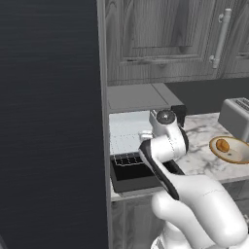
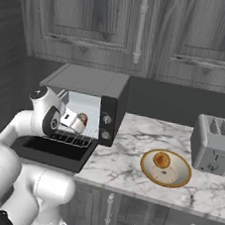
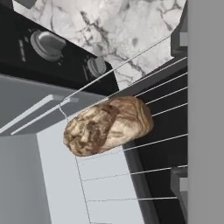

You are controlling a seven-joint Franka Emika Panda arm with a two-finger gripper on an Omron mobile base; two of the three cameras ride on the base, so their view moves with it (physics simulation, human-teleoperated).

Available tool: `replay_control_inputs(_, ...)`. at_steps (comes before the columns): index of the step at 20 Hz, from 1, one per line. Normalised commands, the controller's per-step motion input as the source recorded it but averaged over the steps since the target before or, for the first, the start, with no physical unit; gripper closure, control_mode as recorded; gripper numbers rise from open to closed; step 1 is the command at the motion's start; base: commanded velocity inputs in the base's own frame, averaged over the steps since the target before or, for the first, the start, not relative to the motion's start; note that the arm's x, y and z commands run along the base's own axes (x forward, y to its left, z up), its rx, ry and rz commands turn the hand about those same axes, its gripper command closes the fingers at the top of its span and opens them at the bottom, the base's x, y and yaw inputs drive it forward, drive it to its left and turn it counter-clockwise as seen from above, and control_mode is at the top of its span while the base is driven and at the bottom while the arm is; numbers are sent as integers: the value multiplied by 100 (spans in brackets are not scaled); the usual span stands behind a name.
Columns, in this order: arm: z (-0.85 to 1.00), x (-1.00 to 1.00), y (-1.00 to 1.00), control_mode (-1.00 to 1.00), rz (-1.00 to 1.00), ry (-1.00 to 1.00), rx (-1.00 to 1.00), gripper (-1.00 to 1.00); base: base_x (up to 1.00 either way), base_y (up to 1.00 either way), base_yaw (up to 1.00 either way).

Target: Pick up the heated bread from the toaster oven and place it in the bowl. Then move the bread bowl to the dining counter.

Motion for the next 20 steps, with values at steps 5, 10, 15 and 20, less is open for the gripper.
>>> replay_control_inputs(5, -4, 14, -21, -100, 0, -4, 0, -100, 0, 0, 0)
replay_control_inputs(10, 0, 6, -8, -100, 0, 0, 0, -100, 0, 0, 0)
replay_control_inputs(15, 0, 9, 0, -100, 0, 0, 0, -100, 0, 0, 0)
replay_control_inputs(20, 0, 22, 0, -100, 0, 0, 0, -100, 0, 0, 0)
